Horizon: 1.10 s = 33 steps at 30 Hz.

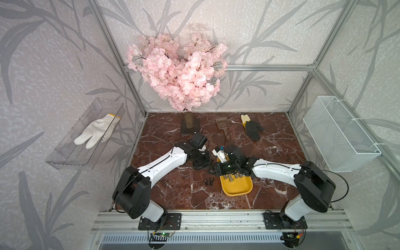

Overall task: Take the screw protection sleeves out of the storage box
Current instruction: Pick up the bolt at the center of the board, then place the bolt in the storage box.

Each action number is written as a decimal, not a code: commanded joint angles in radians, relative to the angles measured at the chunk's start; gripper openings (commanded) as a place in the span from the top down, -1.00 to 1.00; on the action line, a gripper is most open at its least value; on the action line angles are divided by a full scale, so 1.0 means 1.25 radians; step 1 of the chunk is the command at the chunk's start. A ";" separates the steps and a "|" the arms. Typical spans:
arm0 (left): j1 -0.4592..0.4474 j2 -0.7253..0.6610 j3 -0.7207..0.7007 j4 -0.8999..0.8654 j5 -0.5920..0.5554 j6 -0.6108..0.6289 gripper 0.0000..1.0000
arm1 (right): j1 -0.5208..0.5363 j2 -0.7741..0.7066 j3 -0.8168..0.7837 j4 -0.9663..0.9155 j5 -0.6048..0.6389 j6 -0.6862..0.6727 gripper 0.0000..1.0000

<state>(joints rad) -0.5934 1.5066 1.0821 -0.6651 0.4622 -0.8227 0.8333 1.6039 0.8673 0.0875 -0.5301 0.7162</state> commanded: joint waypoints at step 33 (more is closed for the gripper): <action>0.013 -0.085 -0.008 -0.090 -0.134 0.080 0.02 | -0.057 -0.008 0.105 -0.495 0.545 -0.244 0.94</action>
<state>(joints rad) -0.5812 1.4239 1.0725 -0.7509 0.3176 -0.7441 0.7677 1.5719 0.9630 -0.5289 0.1265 0.4385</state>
